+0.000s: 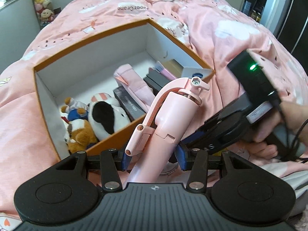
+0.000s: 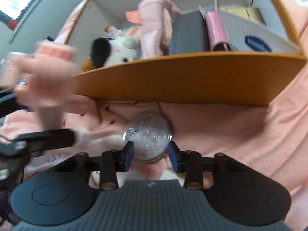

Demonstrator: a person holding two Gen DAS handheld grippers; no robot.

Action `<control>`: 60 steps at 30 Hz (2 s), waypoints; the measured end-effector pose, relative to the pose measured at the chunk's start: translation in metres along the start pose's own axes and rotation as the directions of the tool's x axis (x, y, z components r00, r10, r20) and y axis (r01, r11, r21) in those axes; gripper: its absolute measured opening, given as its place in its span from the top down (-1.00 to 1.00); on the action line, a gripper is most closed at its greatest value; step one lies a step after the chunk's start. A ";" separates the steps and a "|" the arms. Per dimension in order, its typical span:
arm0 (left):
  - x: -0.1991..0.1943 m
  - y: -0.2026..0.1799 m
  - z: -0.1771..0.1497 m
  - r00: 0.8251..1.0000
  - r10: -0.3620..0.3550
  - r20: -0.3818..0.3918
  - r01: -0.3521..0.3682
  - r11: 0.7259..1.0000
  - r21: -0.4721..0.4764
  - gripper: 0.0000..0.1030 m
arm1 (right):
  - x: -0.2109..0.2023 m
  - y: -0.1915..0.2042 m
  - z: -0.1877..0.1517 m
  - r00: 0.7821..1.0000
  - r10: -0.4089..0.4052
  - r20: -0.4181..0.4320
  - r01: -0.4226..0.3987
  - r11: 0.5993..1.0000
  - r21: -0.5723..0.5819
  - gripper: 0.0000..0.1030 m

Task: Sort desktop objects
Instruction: 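Grasp the round glitter compact mirror with the right gripper, then carry the pink toy and compact mirror into the shoebox with both grippers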

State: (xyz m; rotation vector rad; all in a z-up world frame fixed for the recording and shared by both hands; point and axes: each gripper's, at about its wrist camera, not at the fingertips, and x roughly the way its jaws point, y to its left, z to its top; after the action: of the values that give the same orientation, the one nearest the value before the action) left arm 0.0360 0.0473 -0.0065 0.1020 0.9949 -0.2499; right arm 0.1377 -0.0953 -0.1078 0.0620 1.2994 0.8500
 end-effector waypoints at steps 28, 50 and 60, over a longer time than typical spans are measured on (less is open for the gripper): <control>-0.045 0.045 0.048 0.994 0.024 0.110 -0.008 0.990 -0.144 -0.05 | -0.014 0.010 0.006 0.987 0.144 0.066 -0.147 0.988 0.043 0.74; 0.045 0.009 0.108 0.960 0.264 0.094 -0.275 0.828 0.489 -0.06 | -0.160 0.014 0.051 0.864 0.012 0.504 0.050 0.993 -0.109 0.74; 0.111 0.032 0.113 0.952 0.306 0.031 -0.271 0.785 0.558 -0.06 | -0.129 -0.005 0.093 0.866 -0.069 0.495 0.141 0.984 -0.110 0.75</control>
State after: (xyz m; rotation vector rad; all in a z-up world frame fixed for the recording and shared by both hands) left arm 0.1936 0.0378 -0.0393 0.8010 0.9257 -0.2494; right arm 0.2178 -0.1358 0.0236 0.0865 0.7530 0.7677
